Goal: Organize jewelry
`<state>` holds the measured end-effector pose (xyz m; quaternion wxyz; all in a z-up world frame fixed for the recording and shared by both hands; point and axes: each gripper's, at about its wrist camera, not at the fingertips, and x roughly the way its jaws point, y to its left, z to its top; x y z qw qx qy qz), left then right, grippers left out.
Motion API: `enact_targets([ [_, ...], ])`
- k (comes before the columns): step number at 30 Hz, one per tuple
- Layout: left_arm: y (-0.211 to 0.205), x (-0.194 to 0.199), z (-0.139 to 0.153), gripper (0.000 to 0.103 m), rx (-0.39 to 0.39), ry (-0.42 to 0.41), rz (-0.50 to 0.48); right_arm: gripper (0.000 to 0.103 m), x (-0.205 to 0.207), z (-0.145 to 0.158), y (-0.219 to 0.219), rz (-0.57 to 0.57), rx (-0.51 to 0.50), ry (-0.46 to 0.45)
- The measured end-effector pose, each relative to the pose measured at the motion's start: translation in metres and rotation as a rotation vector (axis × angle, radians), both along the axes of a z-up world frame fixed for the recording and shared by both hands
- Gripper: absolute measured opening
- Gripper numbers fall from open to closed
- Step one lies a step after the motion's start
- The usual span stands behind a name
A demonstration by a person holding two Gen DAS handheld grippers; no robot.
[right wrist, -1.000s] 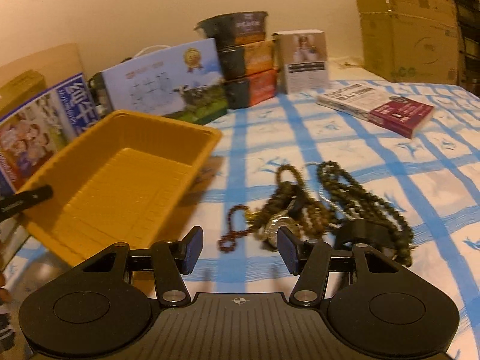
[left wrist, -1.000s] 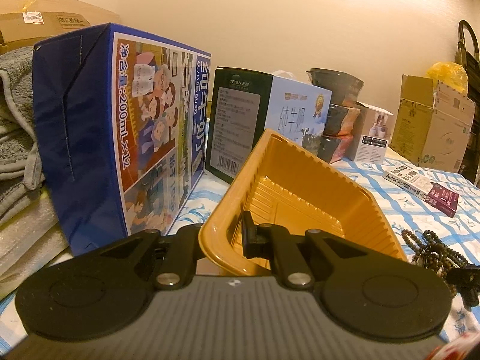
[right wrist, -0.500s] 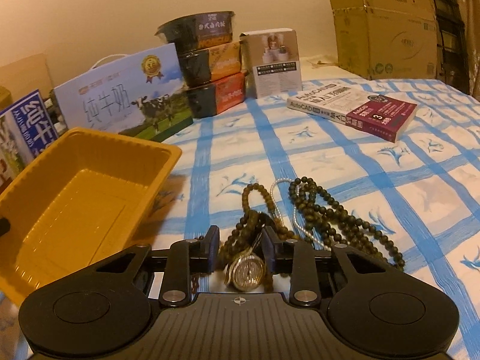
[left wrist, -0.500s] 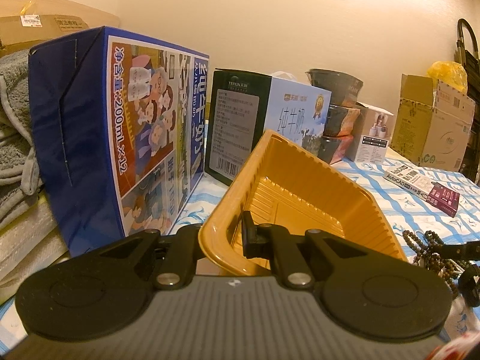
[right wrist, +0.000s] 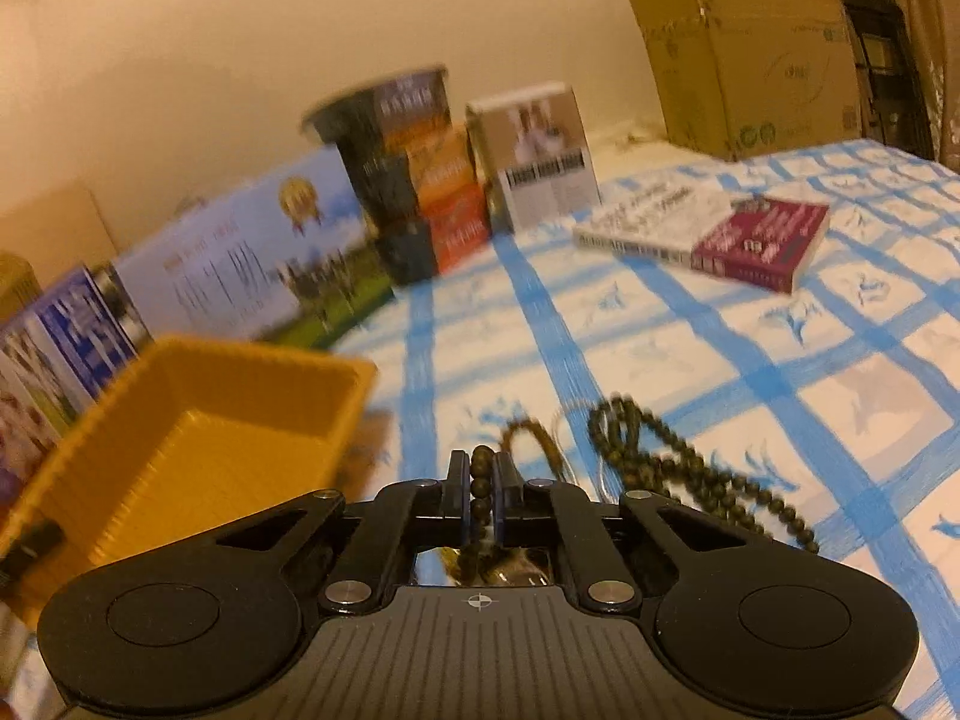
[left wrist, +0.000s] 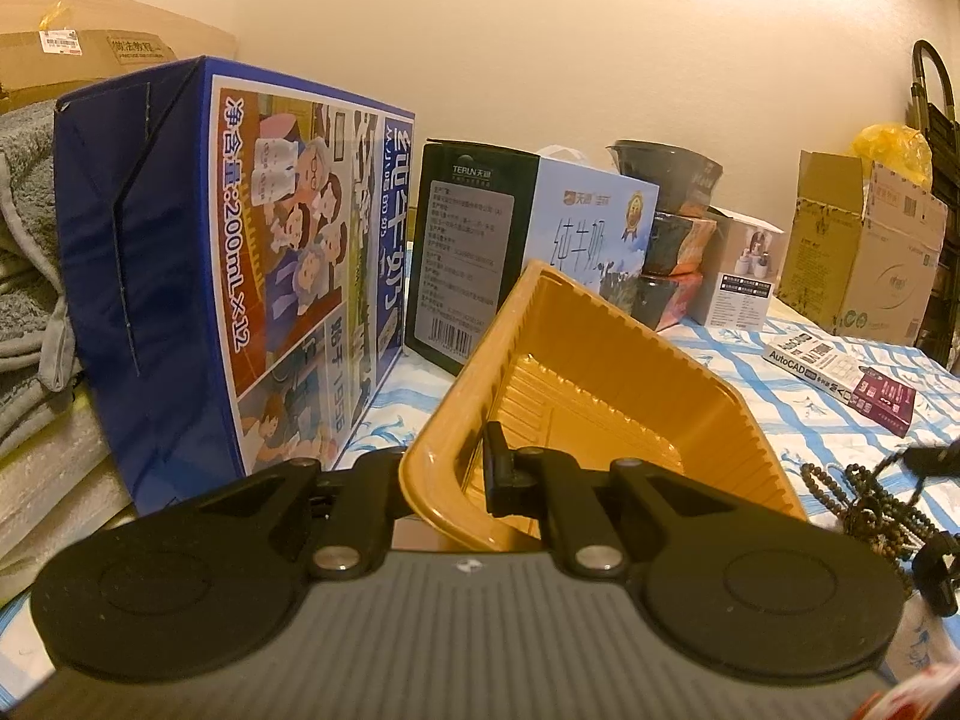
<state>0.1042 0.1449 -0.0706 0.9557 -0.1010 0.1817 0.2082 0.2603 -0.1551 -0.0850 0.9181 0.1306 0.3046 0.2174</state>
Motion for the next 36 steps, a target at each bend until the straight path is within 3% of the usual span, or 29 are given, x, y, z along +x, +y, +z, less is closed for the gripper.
enact_targets([
  [4, 0.0, 0.0, 0.0, 0.01, 0.001, 0.0, 0.0, 0.007, -0.011, 0.027, -0.001, 0.036, 0.067, -0.029],
  [10, -0.002, -0.001, -0.001, 0.01, 0.003, 0.001, 0.001, 0.007, -0.033, 0.044, 0.033, 0.19, 0.155, -0.026],
  [14, -0.002, -0.001, -0.001, 0.009, 0.0, 0.001, -0.001, 0.007, -0.046, 0.036, 0.071, 0.309, 0.169, 0.009],
  [22, -0.003, -0.002, -0.002, 0.008, -0.005, 0.003, -0.006, 0.007, -0.059, 0.008, 0.121, 0.414, 0.133, 0.079],
  [24, -0.003, -0.003, -0.003, 0.008, -0.005, 0.004, -0.005, 0.014, -0.062, 0.01, 0.124, 0.44, 0.118, 0.071],
  [26, -0.003, -0.003, -0.003, 0.009, -0.005, 0.004, -0.004, 0.057, -0.066, 0.013, 0.121, 0.447, 0.115, 0.046],
  [27, -0.003, -0.003, -0.003, 0.009, -0.005, 0.004, -0.004, 0.062, -0.069, 0.015, 0.117, 0.44, 0.128, 0.03],
  [32, -0.003, -0.004, -0.004, 0.008, -0.007, 0.006, -0.004, 0.063, -0.076, 0.021, 0.088, 0.424, 0.148, 0.009],
  [36, -0.003, -0.004, -0.004, 0.008, -0.005, 0.006, -0.003, 0.063, -0.086, 0.017, 0.059, 0.372, 0.087, 0.006],
])
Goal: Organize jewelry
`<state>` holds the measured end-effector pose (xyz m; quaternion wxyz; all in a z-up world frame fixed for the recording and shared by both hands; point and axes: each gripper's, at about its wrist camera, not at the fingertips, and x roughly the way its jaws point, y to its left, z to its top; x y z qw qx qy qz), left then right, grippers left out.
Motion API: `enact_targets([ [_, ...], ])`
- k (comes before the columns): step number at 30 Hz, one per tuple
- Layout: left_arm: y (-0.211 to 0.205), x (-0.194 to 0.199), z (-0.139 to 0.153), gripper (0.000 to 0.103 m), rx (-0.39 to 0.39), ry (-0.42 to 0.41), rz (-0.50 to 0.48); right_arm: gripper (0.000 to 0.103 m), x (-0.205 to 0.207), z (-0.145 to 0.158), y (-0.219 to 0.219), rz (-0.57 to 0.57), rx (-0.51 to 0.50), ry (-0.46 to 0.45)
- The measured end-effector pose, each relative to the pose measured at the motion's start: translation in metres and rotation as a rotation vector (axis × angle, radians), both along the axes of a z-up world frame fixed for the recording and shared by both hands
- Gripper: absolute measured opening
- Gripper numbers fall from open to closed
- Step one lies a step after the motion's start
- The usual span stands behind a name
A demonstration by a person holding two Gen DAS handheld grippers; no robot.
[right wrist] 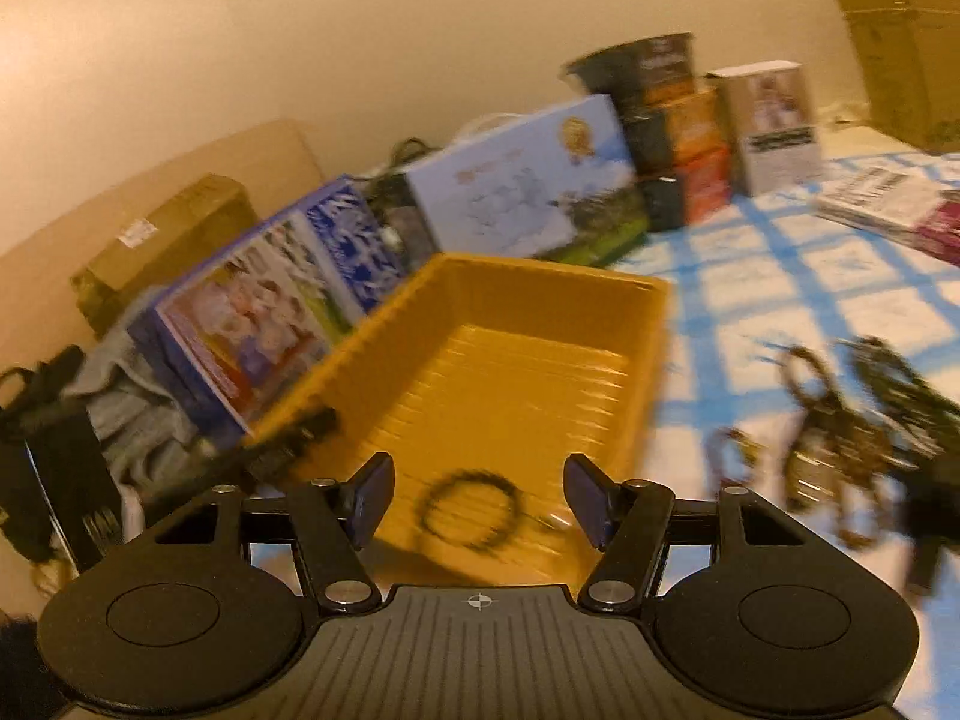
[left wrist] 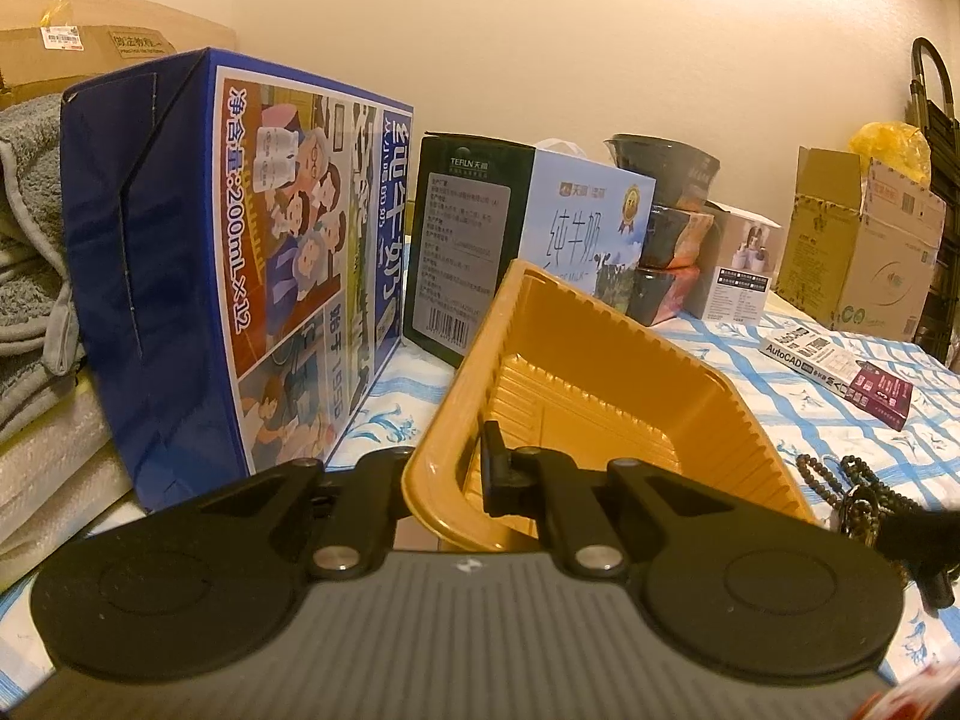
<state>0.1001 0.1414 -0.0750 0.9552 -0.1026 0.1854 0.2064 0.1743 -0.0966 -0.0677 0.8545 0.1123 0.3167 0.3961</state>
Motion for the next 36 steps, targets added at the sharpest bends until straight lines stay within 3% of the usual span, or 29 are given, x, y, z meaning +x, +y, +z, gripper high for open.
enact_targets([
  [7, 0.001, 0.001, 0.0, 0.009, 0.003, 0.002, -0.001, 0.062, -0.001, -0.016, -0.062, -0.162, -0.106, 0.052],
  [13, 0.001, 0.003, 0.0, 0.009, 0.01, 0.004, -0.004, 0.062, 0.027, -0.011, -0.117, -0.336, -0.171, -0.005],
  [17, 0.002, 0.004, 0.001, 0.009, 0.013, 0.004, -0.005, 0.062, 0.061, -0.015, -0.138, -0.379, -0.242, -0.028],
  [23, 0.002, 0.007, 0.001, 0.009, 0.021, 0.01, -0.009, 0.059, 0.098, -0.038, -0.137, -0.277, -0.374, -0.042],
  [36, 0.0, 0.008, 0.002, 0.009, 0.031, 0.014, -0.013, 0.056, 0.153, -0.074, -0.114, -0.065, -0.515, -0.018],
])
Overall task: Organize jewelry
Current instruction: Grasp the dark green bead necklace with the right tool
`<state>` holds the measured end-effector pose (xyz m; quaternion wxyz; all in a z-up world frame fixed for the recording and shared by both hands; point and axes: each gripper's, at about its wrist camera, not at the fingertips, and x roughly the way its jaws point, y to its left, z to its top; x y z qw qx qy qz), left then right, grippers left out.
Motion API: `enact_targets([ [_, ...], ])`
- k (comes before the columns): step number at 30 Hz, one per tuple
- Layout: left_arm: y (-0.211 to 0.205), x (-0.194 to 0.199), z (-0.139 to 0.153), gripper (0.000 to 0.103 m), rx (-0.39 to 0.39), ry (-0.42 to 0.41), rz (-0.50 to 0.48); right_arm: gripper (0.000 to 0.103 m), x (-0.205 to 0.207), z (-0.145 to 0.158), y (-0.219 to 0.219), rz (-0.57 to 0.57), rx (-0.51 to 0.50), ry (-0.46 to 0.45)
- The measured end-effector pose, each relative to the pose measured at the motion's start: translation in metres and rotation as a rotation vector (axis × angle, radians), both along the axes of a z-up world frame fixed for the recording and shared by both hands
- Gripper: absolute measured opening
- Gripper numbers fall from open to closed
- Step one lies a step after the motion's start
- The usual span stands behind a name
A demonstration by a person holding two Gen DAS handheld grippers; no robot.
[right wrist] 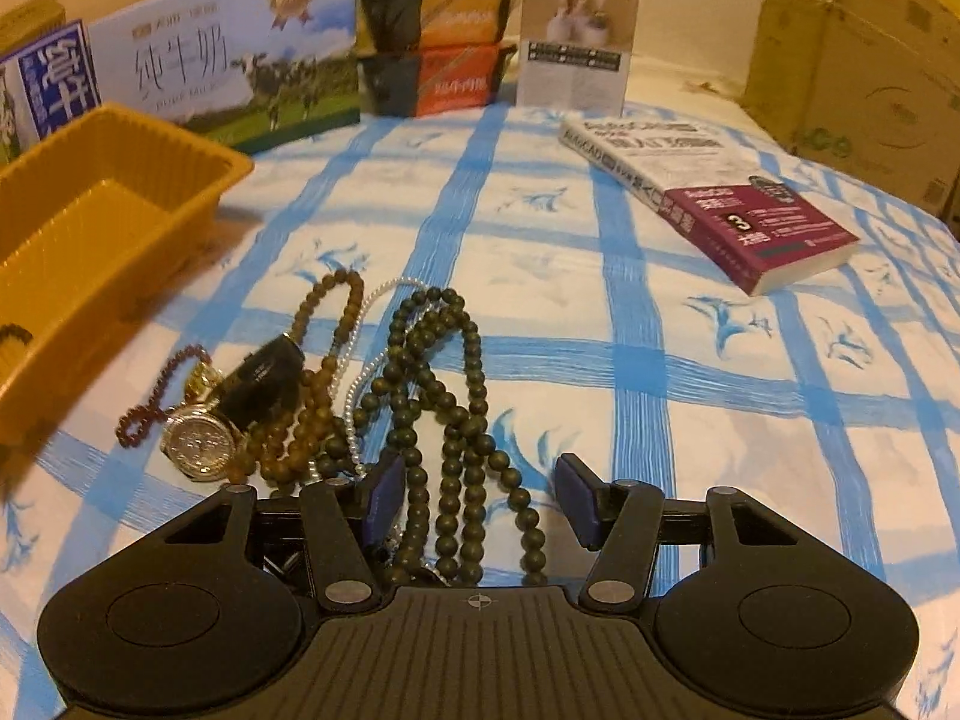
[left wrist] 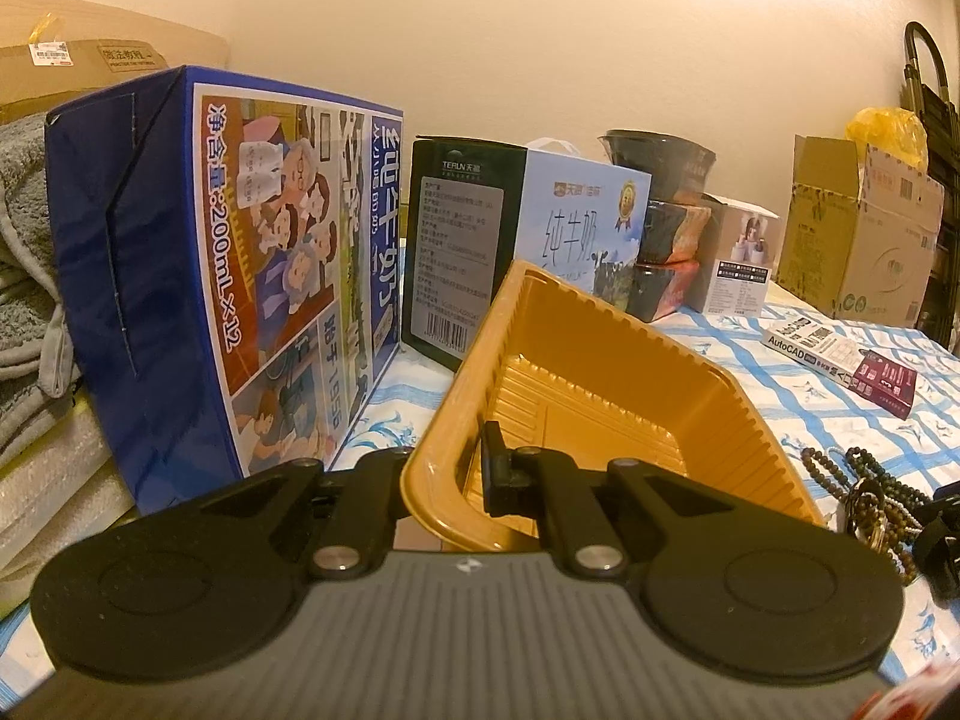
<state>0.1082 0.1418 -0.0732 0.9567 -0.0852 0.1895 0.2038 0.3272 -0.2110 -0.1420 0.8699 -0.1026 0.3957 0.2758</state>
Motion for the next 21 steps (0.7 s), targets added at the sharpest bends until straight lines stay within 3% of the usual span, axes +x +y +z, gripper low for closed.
enact_targets([
  [4, 0.0, 0.0, 0.0, 0.009, 0.0, 0.0, 0.001, 0.047, 0.008, -0.003, 0.002, 0.016, 0.0, 0.0],
  [6, 0.0, 0.0, 0.0, 0.009, 0.0, 0.0, 0.0, 0.034, 0.009, -0.003, 0.004, 0.036, -0.001, -0.009],
  [8, 0.0, 0.0, 0.0, 0.009, 0.001, 0.0, 0.0, 0.015, 0.008, -0.002, 0.01, 0.064, -0.009, -0.016],
  [12, 0.0, 0.002, 0.0, 0.009, 0.003, 0.004, -0.004, 0.013, 0.001, -0.001, 0.02, 0.067, -0.054, -0.065],
  [13, 0.0, 0.002, 0.0, 0.009, 0.005, 0.004, -0.005, 0.007, 0.0, 0.0, 0.019, 0.05, -0.058, -0.079],
  [14, 0.0, 0.002, 0.0, 0.009, 0.006, 0.005, -0.007, 0.007, -0.002, 0.003, 0.016, 0.026, -0.055, -0.102],
  [21, -0.001, 0.002, 0.001, 0.008, 0.007, 0.002, -0.009, 0.007, -0.021, 0.054, -0.012, -0.09, 0.055, -0.235],
])
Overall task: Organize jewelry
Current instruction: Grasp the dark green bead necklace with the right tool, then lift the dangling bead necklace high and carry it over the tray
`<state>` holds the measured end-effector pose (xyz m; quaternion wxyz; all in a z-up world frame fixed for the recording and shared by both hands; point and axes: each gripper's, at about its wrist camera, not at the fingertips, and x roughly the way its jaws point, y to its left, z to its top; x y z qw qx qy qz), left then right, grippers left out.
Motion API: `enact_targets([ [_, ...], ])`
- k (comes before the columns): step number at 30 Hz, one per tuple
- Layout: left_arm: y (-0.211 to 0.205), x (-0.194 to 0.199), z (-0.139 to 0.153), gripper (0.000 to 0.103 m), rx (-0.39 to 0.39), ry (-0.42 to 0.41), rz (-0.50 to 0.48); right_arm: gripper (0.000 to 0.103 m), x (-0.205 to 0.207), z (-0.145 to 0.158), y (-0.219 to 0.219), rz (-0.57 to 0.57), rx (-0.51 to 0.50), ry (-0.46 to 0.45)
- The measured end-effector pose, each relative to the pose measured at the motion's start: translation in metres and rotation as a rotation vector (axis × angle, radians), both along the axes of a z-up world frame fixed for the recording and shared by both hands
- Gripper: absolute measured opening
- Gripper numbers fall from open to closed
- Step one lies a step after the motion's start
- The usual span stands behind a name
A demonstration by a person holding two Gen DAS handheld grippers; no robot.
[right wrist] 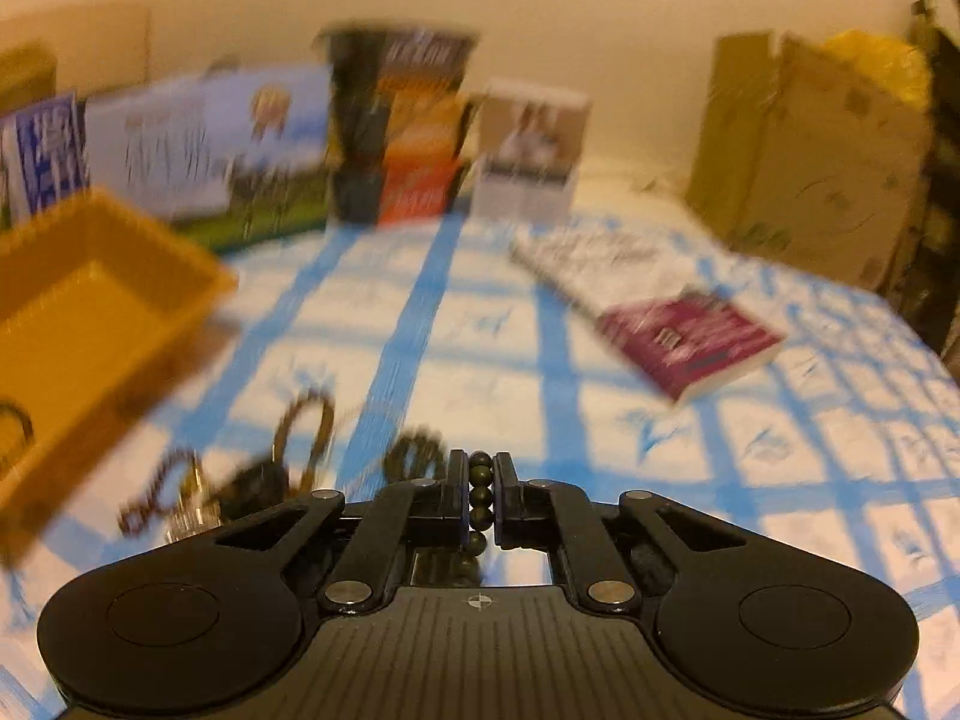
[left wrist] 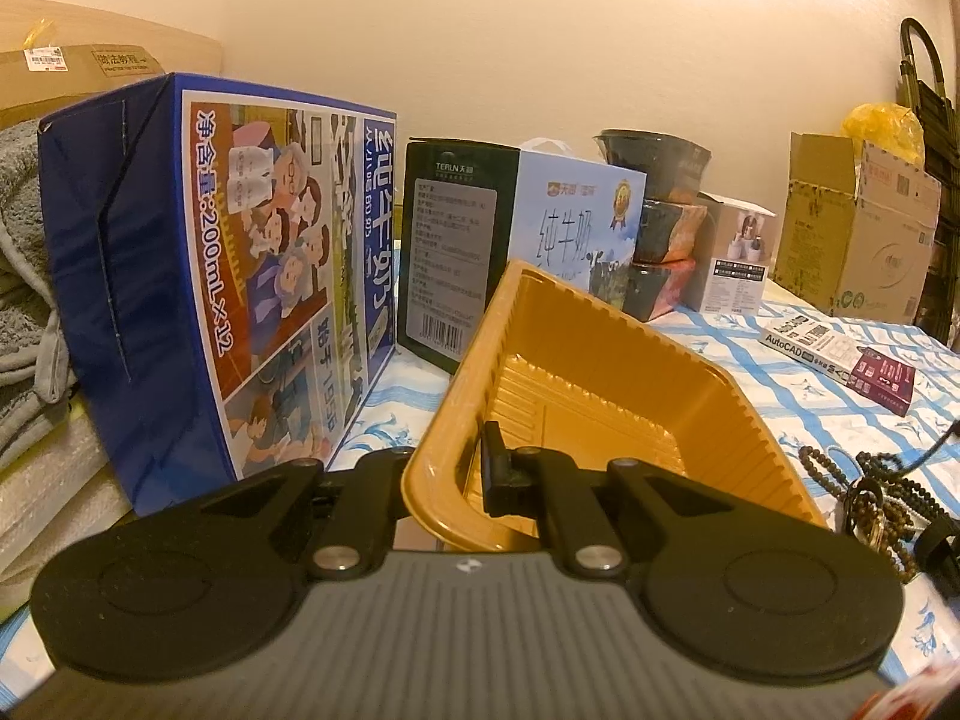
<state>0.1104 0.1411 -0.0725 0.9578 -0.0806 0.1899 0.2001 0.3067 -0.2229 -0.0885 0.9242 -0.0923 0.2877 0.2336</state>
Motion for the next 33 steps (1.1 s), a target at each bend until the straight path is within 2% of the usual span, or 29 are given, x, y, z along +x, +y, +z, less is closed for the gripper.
enact_targets([
  [6, 0.0, 0.0, 0.0, 0.008, 0.006, 0.001, -0.005, 0.007, -0.007, 0.058, -0.019, -0.041, 0.063, -0.103],
  [17, -0.001, -0.001, 0.001, 0.008, 0.01, -0.001, -0.011, 0.007, -0.024, 0.16, -0.042, -0.067, 0.042, -0.275],
  [23, -0.001, -0.001, 0.001, 0.008, 0.01, 0.0, -0.011, 0.007, -0.027, 0.198, -0.05, -0.089, 0.021, -0.344],
  [33, -0.001, 0.0, 0.0, 0.008, 0.014, 0.001, -0.014, 0.007, -0.039, 0.254, -0.056, -0.099, -0.017, -0.4],
])
